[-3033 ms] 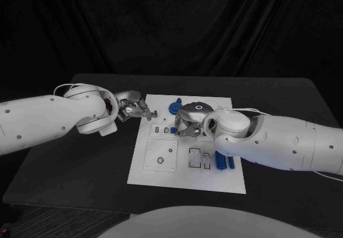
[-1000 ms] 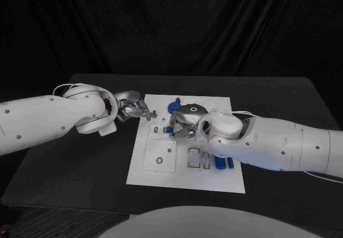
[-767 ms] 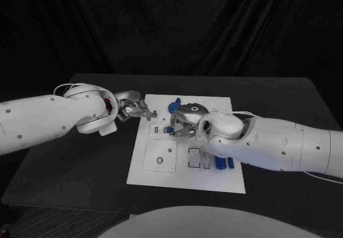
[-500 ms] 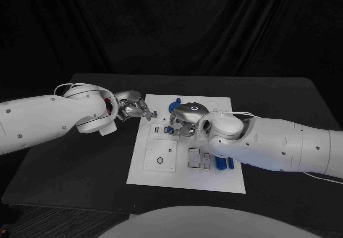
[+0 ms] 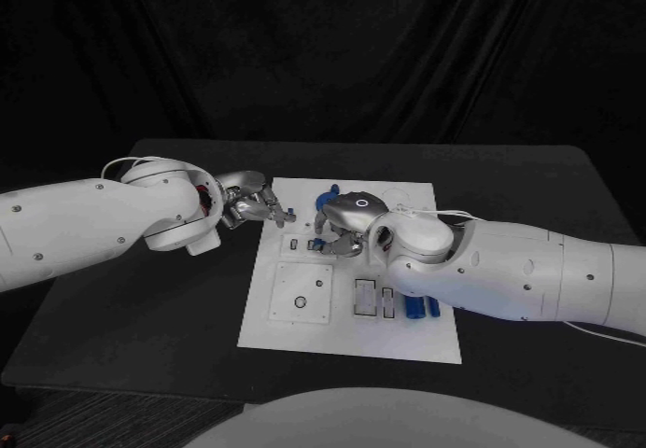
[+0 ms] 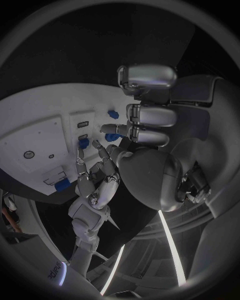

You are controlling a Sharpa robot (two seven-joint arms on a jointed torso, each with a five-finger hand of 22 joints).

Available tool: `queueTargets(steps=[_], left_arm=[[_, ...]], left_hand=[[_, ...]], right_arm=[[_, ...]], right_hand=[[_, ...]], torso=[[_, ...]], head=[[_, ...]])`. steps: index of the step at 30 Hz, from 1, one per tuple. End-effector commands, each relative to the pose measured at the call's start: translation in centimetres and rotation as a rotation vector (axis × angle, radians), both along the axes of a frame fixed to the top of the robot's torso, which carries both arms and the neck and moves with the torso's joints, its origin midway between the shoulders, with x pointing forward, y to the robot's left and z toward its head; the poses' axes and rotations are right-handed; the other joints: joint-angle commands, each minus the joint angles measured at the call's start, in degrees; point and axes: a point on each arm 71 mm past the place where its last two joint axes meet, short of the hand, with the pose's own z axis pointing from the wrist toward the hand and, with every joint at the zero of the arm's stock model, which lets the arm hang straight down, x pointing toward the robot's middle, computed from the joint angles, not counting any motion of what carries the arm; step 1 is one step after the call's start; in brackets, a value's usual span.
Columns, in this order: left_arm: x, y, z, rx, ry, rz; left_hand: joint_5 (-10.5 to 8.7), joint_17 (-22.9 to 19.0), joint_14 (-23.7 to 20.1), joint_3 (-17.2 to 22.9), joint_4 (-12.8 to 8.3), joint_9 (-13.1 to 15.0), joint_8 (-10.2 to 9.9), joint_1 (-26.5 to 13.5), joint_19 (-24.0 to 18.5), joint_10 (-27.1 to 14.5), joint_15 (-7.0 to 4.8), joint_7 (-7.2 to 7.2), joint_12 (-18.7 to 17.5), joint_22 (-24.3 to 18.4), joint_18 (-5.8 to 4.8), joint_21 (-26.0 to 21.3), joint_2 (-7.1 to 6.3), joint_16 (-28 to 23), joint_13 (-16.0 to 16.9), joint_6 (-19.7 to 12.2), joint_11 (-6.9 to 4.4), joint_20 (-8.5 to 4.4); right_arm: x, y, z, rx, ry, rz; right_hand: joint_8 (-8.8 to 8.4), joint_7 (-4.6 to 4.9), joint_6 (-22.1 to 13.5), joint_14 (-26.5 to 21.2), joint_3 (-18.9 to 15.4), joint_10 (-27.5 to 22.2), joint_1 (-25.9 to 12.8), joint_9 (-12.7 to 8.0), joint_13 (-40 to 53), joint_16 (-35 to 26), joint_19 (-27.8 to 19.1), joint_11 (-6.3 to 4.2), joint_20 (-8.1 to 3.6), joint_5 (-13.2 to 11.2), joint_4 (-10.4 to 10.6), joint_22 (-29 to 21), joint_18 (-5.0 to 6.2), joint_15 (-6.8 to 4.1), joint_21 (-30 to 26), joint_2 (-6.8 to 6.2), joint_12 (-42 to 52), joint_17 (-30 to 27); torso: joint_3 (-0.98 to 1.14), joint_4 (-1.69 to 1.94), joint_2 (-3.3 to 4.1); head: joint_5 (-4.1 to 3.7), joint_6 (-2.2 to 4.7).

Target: Assemble the parts on the task board

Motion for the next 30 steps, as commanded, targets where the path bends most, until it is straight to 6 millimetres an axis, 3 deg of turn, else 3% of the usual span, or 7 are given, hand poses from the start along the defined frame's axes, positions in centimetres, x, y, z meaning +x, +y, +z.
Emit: queueTargets(steps=[1, 14, 21, 23, 24, 30], left_arm=[[0.0, -0.3, 0.1, -0.013, 0.004, -0.017], [0.1, -0.4, 0.1, -0.013, 0.005, -0.023], [0.1, -0.4, 0.1, -0.013, 0.005, -0.022], [0.2, -0.4, 0.1, -0.013, 0.004, -0.023], [0.2, -0.4, 0.1, -0.013, 0.004, -0.024], [0.2, -0.5, 0.1, -0.017, 0.002, -0.029]], left_hand=[[-0.03, 15.09, 6.06, 0.18, 0.26, 0.05, 0.27, -0.17, -0.42, 6.0, 0.1, -0.24, 0.2, 8.93, -0.37, -0.38, 0.5, 0.15, 15.09, 0.15, -0.1, 0.14], [0.05, 15.09, 6.06, 0.21, 0.24, 0.09, 0.36, -0.11, -0.47, 6.0, 0.09, -0.26, 0.2, 8.91, -0.35, -0.44, 0.54, 0.15, 15.09, 0.12, -0.12, 0.13], [0.05, 15.09, 6.06, 0.21, 0.24, 0.09, 0.36, -0.11, -0.47, 6.0, 0.09, -0.26, 0.2, 8.91, -0.35, -0.44, 0.54, 0.15, 15.09, 0.12, -0.12, 0.13], [0.07, 15.09, 6.06, 0.21, 0.24, 0.1, 0.38, -0.11, -0.54, 6.0, 0.09, -0.26, 0.2, 8.86, -0.33, -0.52, 0.54, 0.15, 15.09, 0.1, -0.12, 0.13], [0.07, 15.09, 6.06, 0.21, 0.24, 0.1, 0.38, -0.11, -0.54, 6.0, 0.09, -0.26, 0.2, 8.86, -0.33, -0.52, 0.54, 0.15, 15.09, 0.1, -0.12, 0.13], [0.18, 15.09, 6.06, 0.26, 0.21, 0.13, 0.44, -0.02, -0.72, 6.0, 0.08, -0.25, 0.2, 8.74, -0.27, -0.72, 0.57, 0.15, 15.09, -0.04, -0.13, 0.12]], right_arm=[[-0.1, 0.1, -0.1, 0.0, -0.003, -0.002], [-0.1, 0.2, -0.9, -0.021, 0.018, -0.003], [-0.1, 0.1, -1.1, -0.028, 0.023, -0.006], [-0.1, 0.1, -1.2, -0.028, 0.024, -0.006], [-0.1, 0.1, -1.2, -0.027, 0.023, -0.006], [-0.1, 0.0, -0.8, 0.022, -0.004, -0.001]], right_hand=[[-0.13, -0.1, 0.35, 2.63, 0.27, 0.71, 0.53, -0.1, 1.14, 0.26, 0.35, 0.36, 0.34, 0.11, -0.2, 10.5, -0.51, 0.34, 0.35, 0.08, 0.29, 0.15], [0.55, -0.33, 1.71, 2.62, 0.56, 0.71, 1.31, 0.01, 1.19, 0.42, 0.38, 0.18, 0.3, -0.81, -1.04, 10.53, -0.52, 0.23, 0.53, -0.19, 0.41, 0.18], [1.18, -0.55, 2.7, 2.57, 0.95, 0.66, 2.15, 0.24, 1.16, 0.44, 0.36, -0.01, 0.19, 0.05, -1.83, 10.53, -0.51, 0.07, 0.57, -0.33, 0.42, 0.08], [1.39, -0.63, 2.92, 2.54, 1.3, 0.61, 2.75, 0.36, 1.12, 0.45, 0.33, -0.11, 0.11, 1.09, -2.34, 10.51, -0.49, -0.02, 0.52, -0.36, 0.39, 0.04], [1.83, -0.78, 3.45, 2.5, 1.87, 0.54, 3.5, 0.6, 1.09, 0.43, 0.32, -0.25, 0.0, 3.17, -2.96, 10.53, -0.5, -0.14, 0.6, -0.34, 0.35, -0.07], [3.48, -1.35, 5.1, 2.51, 4.08, 0.63, 5.56, 1.48, 1.39, 0.65, 0.42, -0.78, -0.34, 8.82, -4.73, 10.65, -0.59, -0.55, 1.11, -0.01, 0.64, 0.1]], torso=[[-0.01, 0.04, 0.05], [-0.02, 0.01, 0.02], [-0.05, 0.0, 0.02], [-0.01, 0.01, 0.05], [-0.01, 0.03, 0.02], [-0.04, -0.02, 0.02]], head=[[-0.04, -0.01], [0.03, -0.01], [-0.03, -0.01], [-0.05, -0.01], [-0.07, -0.01], [0.02, -0.01]])
